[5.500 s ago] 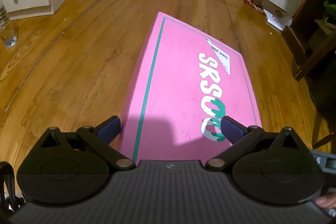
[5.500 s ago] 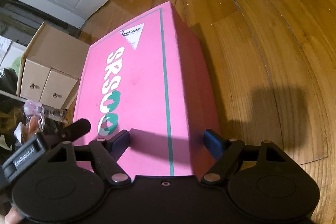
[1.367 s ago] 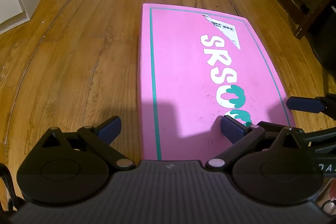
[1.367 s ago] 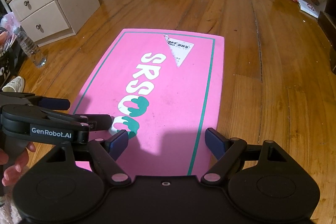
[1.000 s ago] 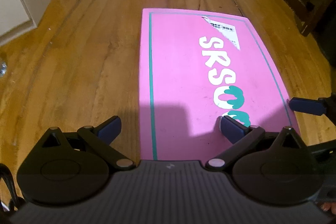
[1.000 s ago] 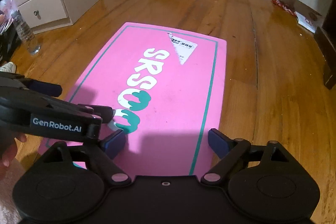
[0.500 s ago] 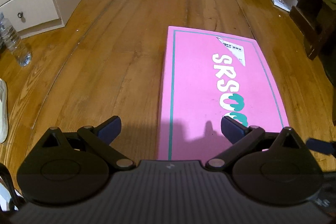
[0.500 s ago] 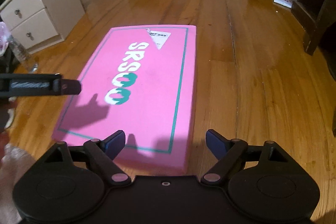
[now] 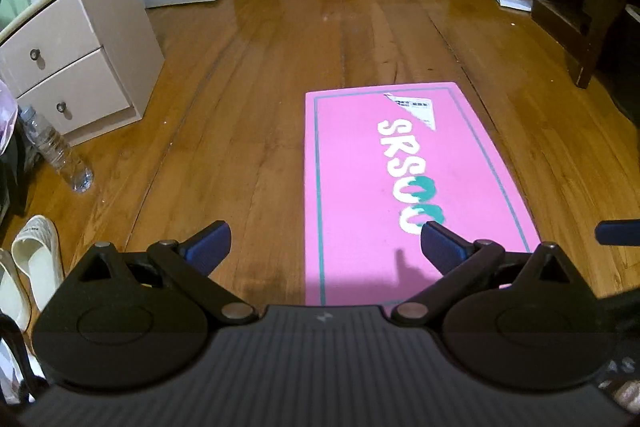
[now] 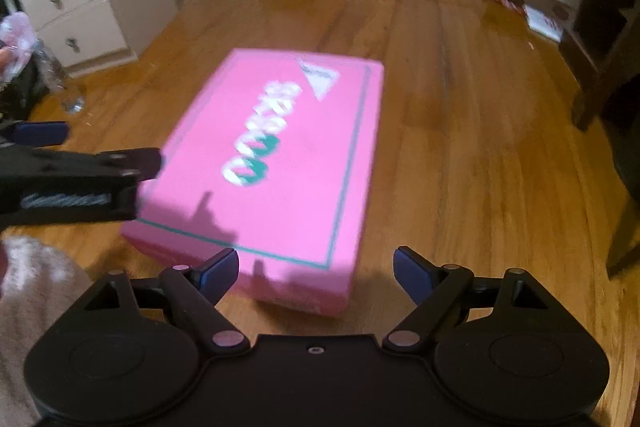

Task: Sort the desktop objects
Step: 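Open both tools and raise them away from the closed box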

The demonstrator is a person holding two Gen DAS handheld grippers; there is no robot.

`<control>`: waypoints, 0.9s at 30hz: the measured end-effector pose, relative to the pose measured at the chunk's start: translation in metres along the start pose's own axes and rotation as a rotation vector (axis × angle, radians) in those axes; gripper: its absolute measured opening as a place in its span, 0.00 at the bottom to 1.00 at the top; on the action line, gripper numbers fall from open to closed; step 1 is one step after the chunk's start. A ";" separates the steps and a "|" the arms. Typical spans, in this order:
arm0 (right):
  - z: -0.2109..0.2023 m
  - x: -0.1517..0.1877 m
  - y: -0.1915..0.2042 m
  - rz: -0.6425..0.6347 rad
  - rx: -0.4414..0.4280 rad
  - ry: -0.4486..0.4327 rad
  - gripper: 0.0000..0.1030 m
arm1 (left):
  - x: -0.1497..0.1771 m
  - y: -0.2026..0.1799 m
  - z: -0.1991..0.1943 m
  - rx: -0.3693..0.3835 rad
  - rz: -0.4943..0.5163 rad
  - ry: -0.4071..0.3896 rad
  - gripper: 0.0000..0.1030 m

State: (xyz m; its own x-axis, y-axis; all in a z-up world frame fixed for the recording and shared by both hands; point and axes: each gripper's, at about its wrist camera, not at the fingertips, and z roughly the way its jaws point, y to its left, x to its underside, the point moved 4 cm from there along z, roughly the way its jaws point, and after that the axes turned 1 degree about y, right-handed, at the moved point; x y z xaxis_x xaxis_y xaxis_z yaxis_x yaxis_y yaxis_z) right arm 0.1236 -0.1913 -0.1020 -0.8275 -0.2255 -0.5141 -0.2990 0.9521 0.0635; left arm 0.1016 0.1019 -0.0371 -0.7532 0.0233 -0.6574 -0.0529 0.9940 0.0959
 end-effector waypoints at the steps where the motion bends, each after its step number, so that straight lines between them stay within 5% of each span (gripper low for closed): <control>1: 0.001 0.002 -0.002 0.007 0.011 0.000 0.85 | 0.001 -0.001 0.000 0.020 -0.008 0.000 1.00; 10: -0.004 0.001 -0.004 -0.002 0.071 -0.048 0.85 | 0.005 -0.018 0.004 0.200 -0.084 -0.031 1.00; 15: -0.005 -0.002 -0.002 -0.016 0.069 -0.052 0.85 | 0.004 -0.022 0.003 0.107 -0.062 -0.057 1.00; 27: -0.008 0.000 0.006 -0.033 0.064 -0.042 0.85 | 0.007 -0.029 -0.011 0.109 -0.037 -0.111 1.00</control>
State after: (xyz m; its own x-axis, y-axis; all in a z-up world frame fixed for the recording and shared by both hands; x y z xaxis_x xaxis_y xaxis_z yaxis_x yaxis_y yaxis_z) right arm 0.1183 -0.1873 -0.0950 -0.7965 -0.2494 -0.5508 -0.2937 0.9559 -0.0080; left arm 0.0901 0.0719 -0.0363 -0.6746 -0.0083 -0.7381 -0.0034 1.0000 -0.0081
